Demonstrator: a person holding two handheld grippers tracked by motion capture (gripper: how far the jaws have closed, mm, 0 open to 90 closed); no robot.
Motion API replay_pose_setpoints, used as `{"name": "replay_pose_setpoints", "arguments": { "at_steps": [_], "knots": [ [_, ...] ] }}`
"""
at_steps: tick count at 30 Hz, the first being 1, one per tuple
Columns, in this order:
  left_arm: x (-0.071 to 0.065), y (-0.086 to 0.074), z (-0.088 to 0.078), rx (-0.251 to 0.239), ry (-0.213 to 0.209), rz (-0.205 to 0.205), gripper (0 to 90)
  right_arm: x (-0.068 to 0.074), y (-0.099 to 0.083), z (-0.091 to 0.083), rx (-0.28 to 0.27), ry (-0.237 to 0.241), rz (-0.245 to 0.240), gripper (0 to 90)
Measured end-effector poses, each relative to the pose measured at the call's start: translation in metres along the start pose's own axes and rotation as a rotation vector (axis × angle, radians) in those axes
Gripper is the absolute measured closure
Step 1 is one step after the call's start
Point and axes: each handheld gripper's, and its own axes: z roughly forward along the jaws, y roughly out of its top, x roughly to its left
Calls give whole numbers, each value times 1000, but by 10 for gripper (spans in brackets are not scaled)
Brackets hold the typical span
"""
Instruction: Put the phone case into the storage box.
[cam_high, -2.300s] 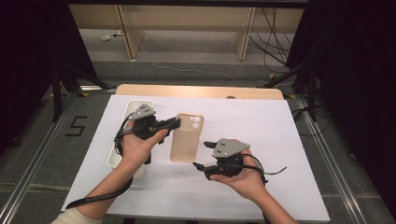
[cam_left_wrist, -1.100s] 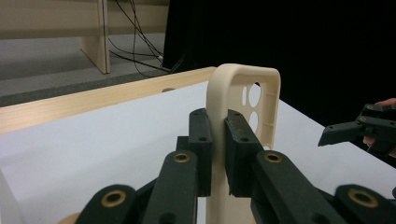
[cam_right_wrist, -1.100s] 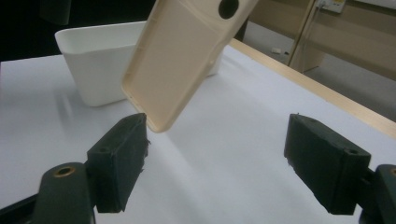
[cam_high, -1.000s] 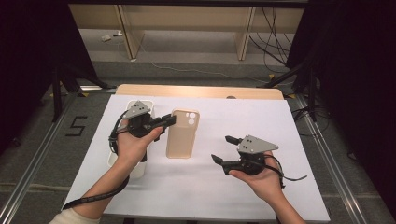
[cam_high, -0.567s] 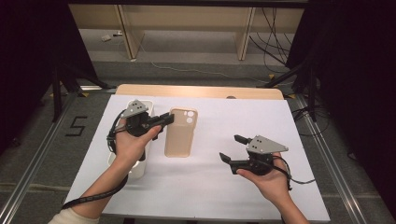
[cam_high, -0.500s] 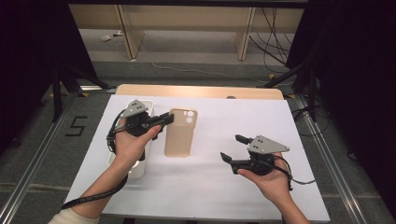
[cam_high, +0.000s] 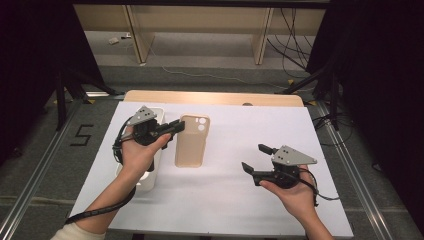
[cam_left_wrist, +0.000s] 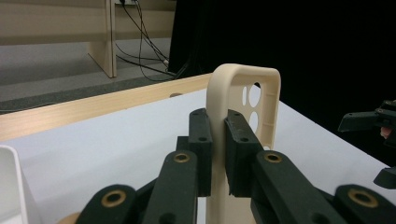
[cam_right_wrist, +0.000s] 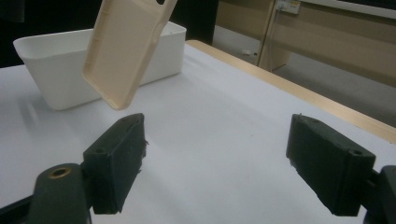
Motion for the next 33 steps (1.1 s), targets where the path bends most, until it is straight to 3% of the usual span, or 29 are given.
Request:
{"name": "replay_pose_setpoints", "arguments": {
  "at_steps": [23,26,33],
  "knots": [
    [6,7,-8,-18,24,2,823,-6,-6,-8,-8,-39,15,206],
    [7,7,-9,-22,25,1,823,-5,-6,-11,11,-33,32,206],
    [8,8,-11,-26,32,3,823,-8,-8,-13,-6,-62,28,206]
  ]
}}
